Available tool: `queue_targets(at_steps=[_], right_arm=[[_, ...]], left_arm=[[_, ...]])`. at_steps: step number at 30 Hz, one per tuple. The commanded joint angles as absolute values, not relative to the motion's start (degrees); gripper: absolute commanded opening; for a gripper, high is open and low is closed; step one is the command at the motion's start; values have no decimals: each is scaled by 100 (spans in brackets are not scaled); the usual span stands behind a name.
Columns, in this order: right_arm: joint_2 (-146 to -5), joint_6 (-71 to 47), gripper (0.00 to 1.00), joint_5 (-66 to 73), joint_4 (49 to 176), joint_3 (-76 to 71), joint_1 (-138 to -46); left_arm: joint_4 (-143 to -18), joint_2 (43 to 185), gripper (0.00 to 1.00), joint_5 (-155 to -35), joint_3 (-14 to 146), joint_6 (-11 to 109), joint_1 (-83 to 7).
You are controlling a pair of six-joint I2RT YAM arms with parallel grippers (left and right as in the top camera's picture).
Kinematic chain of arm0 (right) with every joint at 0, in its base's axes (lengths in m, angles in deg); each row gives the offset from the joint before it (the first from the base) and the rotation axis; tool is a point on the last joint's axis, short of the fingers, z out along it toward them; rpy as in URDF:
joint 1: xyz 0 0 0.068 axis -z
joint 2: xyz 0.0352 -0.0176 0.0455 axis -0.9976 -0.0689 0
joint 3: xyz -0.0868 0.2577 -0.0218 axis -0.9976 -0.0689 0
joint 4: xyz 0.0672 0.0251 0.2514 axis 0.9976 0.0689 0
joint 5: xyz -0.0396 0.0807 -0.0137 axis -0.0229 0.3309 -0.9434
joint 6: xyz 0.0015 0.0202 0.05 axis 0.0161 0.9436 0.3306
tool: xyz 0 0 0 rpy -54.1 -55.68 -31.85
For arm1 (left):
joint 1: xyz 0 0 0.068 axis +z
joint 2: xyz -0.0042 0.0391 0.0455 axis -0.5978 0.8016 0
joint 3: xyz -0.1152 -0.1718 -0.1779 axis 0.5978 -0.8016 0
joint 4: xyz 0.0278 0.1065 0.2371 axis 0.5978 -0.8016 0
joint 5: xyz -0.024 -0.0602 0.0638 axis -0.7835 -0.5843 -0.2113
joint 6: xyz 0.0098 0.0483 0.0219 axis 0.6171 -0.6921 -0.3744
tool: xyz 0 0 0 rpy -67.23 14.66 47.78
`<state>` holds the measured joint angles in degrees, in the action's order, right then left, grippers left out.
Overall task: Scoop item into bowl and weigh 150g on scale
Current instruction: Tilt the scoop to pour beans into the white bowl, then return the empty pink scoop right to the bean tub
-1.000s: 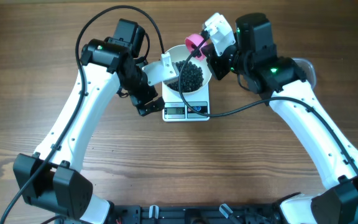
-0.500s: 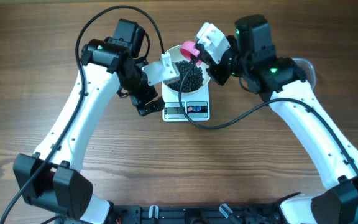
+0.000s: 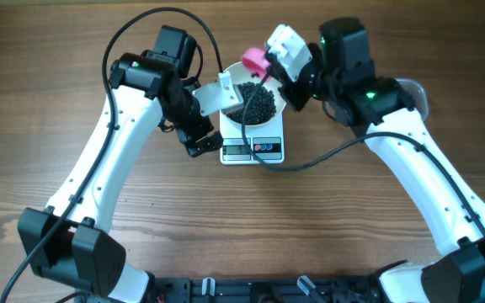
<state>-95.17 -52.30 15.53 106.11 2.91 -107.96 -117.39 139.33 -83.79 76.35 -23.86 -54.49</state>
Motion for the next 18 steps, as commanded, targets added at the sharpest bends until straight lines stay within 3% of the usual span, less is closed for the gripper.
queue_targets(at_steps=[1, 5, 18], right_arm=[[-9558, -4135, 4, 1446, 10537, 372, -10494], [-9561, -3571, 4, 1470, 11011, 372, -9869], [-9561, -3893, 4, 1400, 13013, 370, -7747]], left_arm=[[-11721, 14010, 100, -8388, 7598, -2460, -5419], [-11721, 14010, 100, -8388, 7598, -2460, -5419], [-11721, 14010, 100, -8390, 7598, -2460, -5419]])
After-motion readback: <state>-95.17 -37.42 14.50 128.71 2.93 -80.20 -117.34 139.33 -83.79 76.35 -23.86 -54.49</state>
